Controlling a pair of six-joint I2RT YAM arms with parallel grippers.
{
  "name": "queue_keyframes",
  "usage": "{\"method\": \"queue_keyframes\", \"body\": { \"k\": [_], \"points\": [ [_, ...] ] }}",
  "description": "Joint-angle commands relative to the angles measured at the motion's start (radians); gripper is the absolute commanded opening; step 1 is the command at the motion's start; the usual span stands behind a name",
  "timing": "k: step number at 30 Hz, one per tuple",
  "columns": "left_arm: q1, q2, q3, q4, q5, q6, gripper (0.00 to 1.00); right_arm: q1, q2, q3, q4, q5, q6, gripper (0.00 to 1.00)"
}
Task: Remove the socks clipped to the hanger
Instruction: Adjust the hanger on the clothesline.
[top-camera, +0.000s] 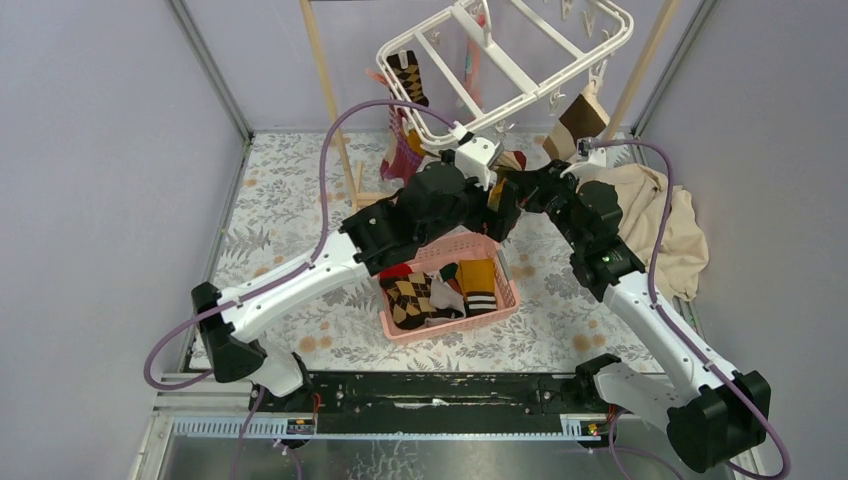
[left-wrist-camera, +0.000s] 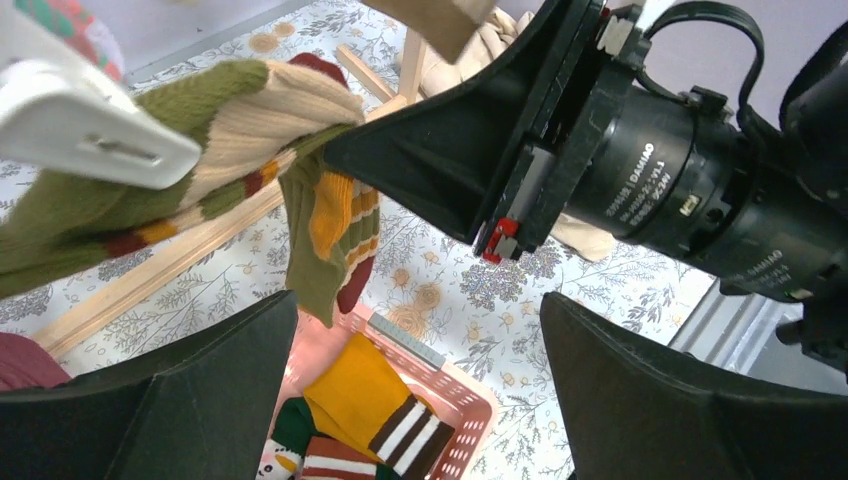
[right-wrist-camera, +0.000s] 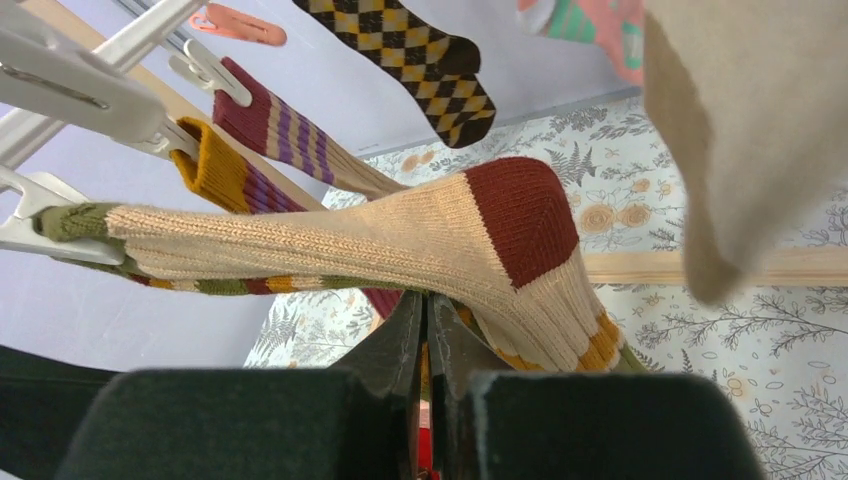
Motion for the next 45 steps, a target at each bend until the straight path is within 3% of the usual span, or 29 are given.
{"method": "queue_keyframes", "body": {
  "k": [1, 13, 19, 31, 45],
  "points": [
    [-0.004, -0.084, -0.049, 0.008, -0.029, -0.015, 0.99, 0.008, 0.001, 0.069, 0.035, 0.030, -0.026, 0.01],
    [-0.004, -0.324, -0.229, -0.043, -0.112, -0.077, 0.99, -0.013, 0.043, 0.137, 0.005, 0.079, -0.063, 0.01],
    [-0.004, -0.409, -0.281, -0.070, -0.159, -0.089, 0.99, -0.158, 0.061, 0.149, 0.012, -0.024, 0.001, 0.00],
    [-0.004, -0.439, -0.285, -0.100, -0.199, -0.089, 0.99, -0.452, 0.168, 0.213, 0.065, -0.225, 0.146, 0.00],
    [-0.004, -0.456, -0.303, -0.124, -0.231, -0.096, 0.99, -0.513, 0.284, 0.320, 0.093, -0.304, 0.187, 0.01]
  ]
}}
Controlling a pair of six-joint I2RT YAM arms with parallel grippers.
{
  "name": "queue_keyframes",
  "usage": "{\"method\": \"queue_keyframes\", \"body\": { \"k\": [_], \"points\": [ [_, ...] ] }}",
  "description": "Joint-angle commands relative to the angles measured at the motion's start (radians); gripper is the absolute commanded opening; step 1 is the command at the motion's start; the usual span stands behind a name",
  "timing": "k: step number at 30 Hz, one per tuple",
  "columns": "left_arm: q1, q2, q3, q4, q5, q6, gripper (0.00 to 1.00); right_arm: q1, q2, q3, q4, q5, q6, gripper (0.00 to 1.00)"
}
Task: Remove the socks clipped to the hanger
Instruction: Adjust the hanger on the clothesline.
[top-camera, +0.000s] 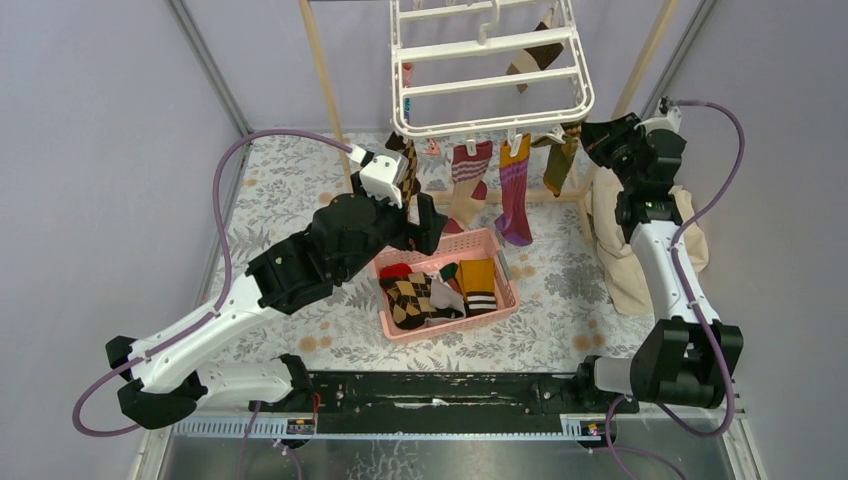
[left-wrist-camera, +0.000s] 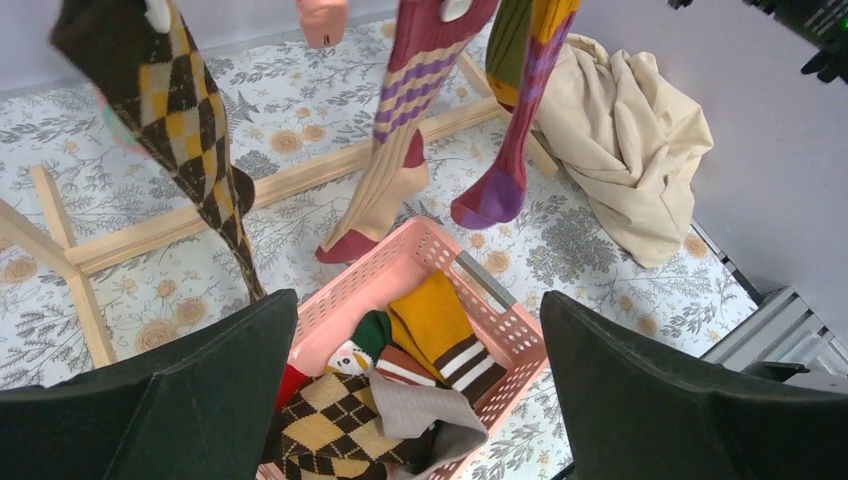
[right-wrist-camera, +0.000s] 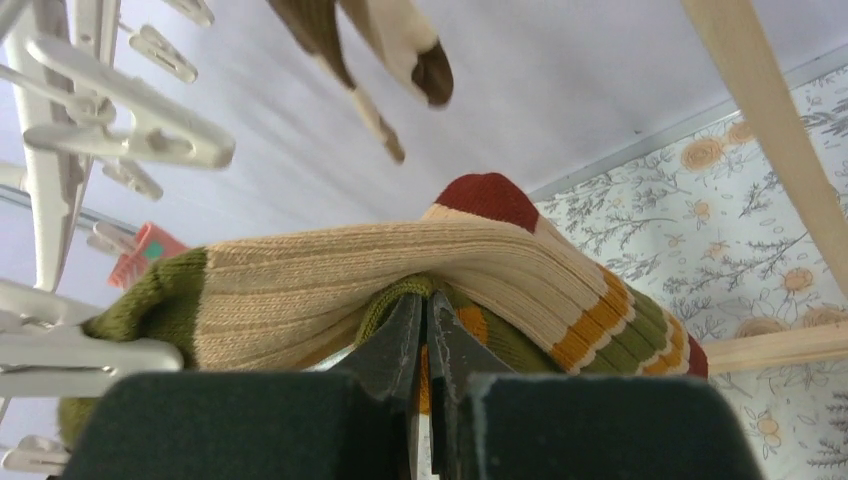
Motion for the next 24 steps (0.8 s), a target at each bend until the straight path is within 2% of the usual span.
{"method": "queue_keyframes", "body": {
  "k": [1, 6, 11, 15, 20, 24],
  "points": [
    [-0.004, -0.017, -0.019, -0.001, -0.036, -0.016, 0.99, -0.031, 0.039, 0.095, 0.081, -0.050, 0.030, 0.01],
    [-0.004, -0.019, -0.020, -0.011, -0.037, -0.025, 0.99, -0.045, 0.092, 0.141, 0.090, -0.084, 0.050, 0.01],
    [-0.004, -0.020, -0.024, -0.011, -0.037, -0.032, 0.99, -0.047, 0.081, 0.119, 0.091, -0.129, 0.054, 0.05],
    [-0.005, -0.010, -0.026, -0.012, -0.036, -0.034, 0.99, -0.047, 0.032, 0.078, 0.077, -0.163, 0.057, 0.14],
    [-0.004, 0.006, -0.037, -0.002, -0.036, -0.037, 0.99, -0.047, -0.020, 0.061, 0.016, -0.204, 0.033, 0.30],
    [-0.004, 0.020, -0.048, 0.017, -0.032, -0.037, 0.99, -0.047, -0.056, 0.068, -0.045, -0.210, -0.002, 0.35]
  ]
}}
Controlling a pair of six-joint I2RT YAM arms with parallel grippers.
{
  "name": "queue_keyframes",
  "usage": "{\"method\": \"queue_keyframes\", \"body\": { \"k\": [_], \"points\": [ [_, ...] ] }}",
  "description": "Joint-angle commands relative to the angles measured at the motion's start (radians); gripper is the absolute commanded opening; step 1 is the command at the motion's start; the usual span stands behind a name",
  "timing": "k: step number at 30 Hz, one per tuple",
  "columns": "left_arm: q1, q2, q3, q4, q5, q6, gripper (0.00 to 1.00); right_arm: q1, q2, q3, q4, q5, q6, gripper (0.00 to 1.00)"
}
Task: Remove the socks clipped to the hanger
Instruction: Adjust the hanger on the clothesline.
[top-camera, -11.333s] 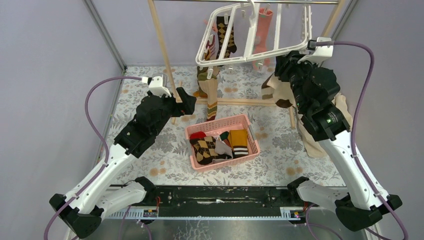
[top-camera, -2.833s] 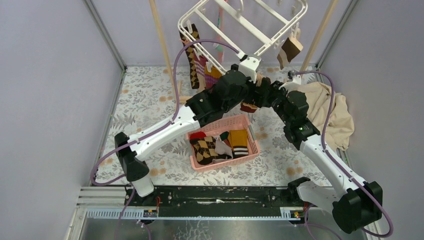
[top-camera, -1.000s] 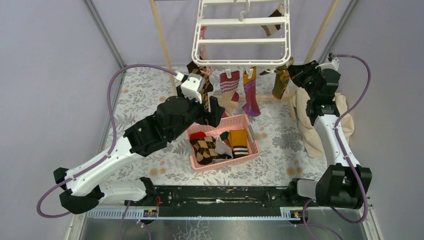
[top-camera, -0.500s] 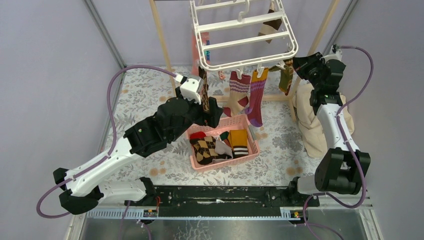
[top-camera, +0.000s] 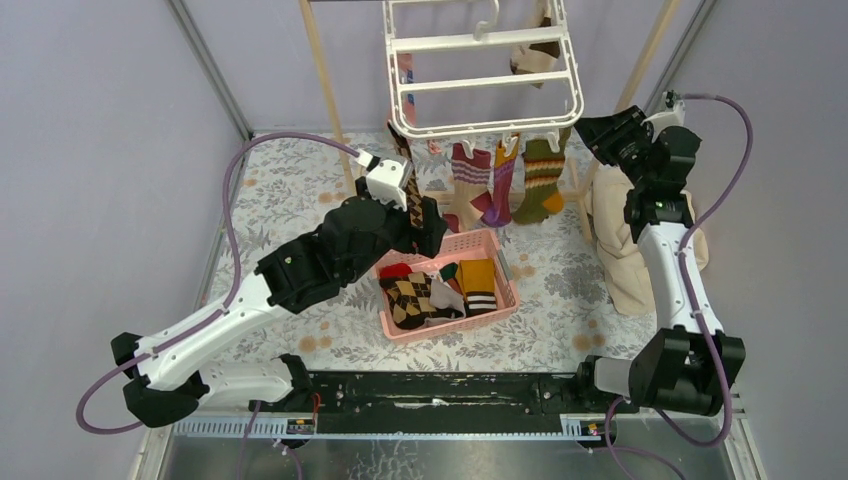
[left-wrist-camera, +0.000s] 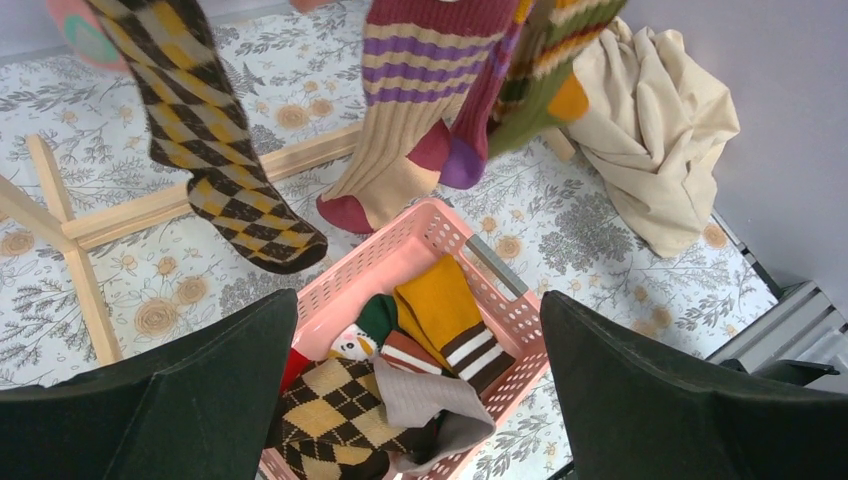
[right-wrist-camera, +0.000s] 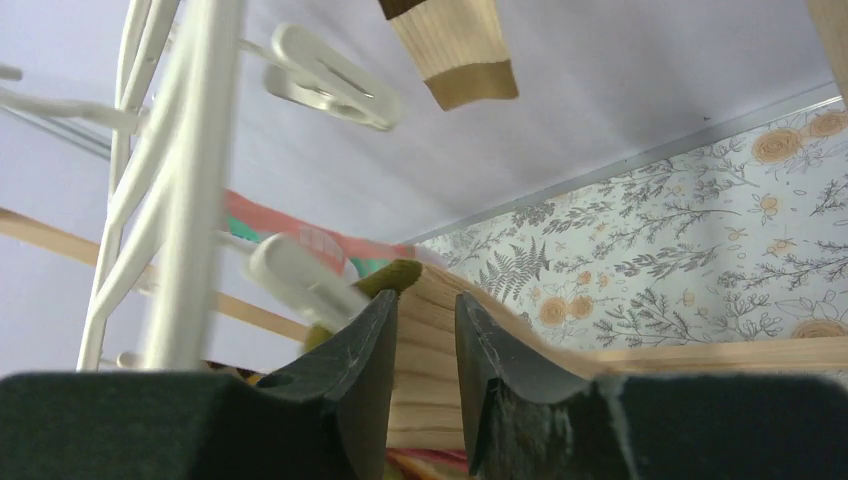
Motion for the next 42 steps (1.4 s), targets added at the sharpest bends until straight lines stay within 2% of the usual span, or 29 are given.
{"method": "queue_keyframes", "body": {
  "k": [1, 10, 17, 22, 27, 32, 36, 39, 42],
  "points": [
    [-0.004, 0.014, -0.019, 0.028, -0.017, -0.010, 0.99, -0.003, -0.066, 0.016, -0.045, -0.045, -0.047, 0.37],
    [-0.004, 0.046, -0.036, 0.057, -0.010, 0.001, 0.99, -0.003, -0.191, -0.010, -0.172, -0.070, -0.098, 0.43],
    [-0.003, 0.084, -0.049, 0.098, -0.004, 0.019, 0.99, -0.001, -0.306, -0.040, -0.212, -0.178, -0.081, 0.45],
    [0.001, 0.096, -0.085, 0.166, 0.003, 0.055, 0.99, 0.001, -0.371, -0.041, -0.279, -0.241, -0.094, 0.45],
    [0.039, 0.118, -0.119, 0.240, 0.049, 0.089, 0.99, 0.048, -0.392, -0.029, -0.347, -0.241, -0.144, 0.45],
    [0.056, 0.113, -0.162, 0.299, 0.102, 0.101, 0.99, 0.136, -0.393, -0.013, -0.435, -0.227, -0.238, 0.44],
    [0.072, 0.101, -0.211, 0.340, 0.123, 0.103, 0.99, 0.267, -0.393, -0.021, -0.516, -0.192, -0.315, 0.44],
    [0.092, 0.101, -0.242, 0.370, 0.140, 0.106, 0.99, 0.376, -0.398, -0.076, -0.508, -0.114, -0.352, 0.43],
    [0.112, 0.106, -0.262, 0.390, 0.140, 0.118, 0.99, 0.453, -0.409, -0.151, -0.426, -0.059, -0.364, 0.43]
  ]
}}
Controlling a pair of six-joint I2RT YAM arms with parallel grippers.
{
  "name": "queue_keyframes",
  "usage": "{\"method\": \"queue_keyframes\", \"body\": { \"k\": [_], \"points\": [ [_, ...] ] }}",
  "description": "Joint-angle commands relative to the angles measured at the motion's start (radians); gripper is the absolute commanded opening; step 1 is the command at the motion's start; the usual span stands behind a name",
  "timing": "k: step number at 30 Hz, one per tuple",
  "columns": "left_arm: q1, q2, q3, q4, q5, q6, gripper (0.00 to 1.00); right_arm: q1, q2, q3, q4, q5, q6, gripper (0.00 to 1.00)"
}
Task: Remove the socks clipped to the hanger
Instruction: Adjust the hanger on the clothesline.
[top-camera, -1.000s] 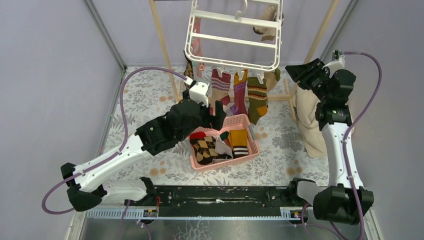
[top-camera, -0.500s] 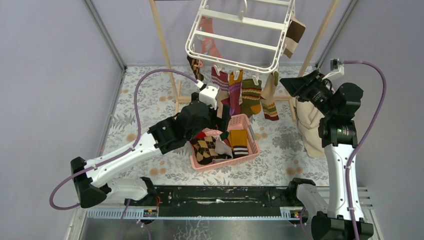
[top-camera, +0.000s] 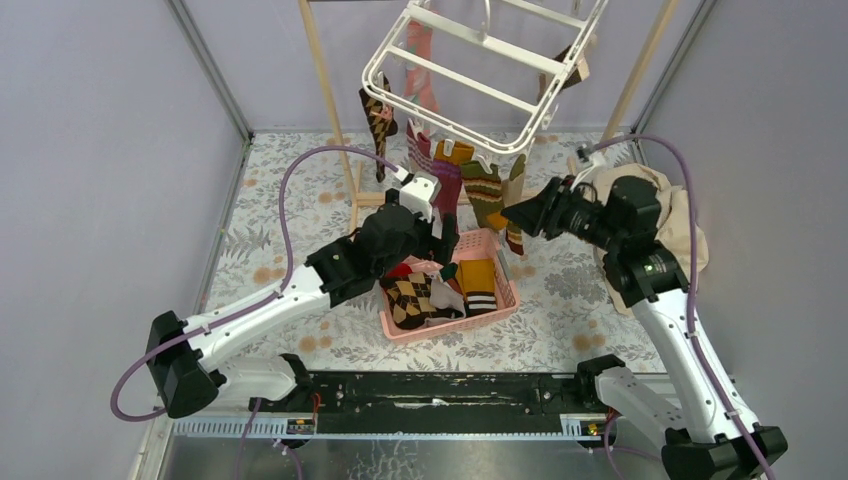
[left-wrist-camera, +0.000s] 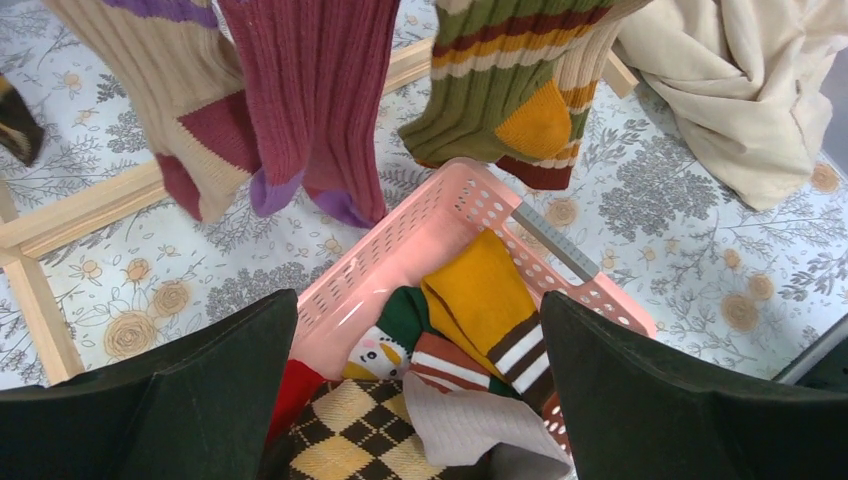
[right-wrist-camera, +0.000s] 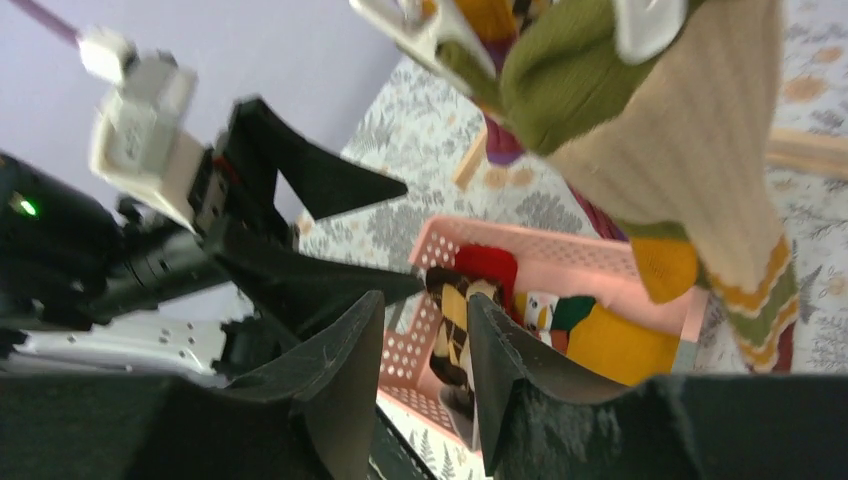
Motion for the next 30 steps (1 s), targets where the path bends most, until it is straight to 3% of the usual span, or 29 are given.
{"method": "queue_keyframes", "body": {
  "k": [1, 10, 21, 30],
  "points": [
    [0.034, -0.010, -0.030, 0.122, 0.016, 0.033, 0.99, 0.094, -0.021, -0.084, 0.094, 0.092, -0.061, 0.44],
    [0.093, -0.030, -0.114, 0.209, -0.074, 0.108, 0.99, 0.156, 0.009, -0.109, 0.135, 0.168, -0.085, 0.43],
    [0.155, 0.019, -0.146, 0.312, 0.036, 0.119, 0.99, 0.171, 0.040, -0.145, 0.219, 0.180, -0.073, 0.44],
    [0.155, 0.022, -0.137, 0.304, 0.060, 0.102, 0.99, 0.239, 0.123, -0.195, 0.345, 0.232, -0.120, 0.45]
  ]
}}
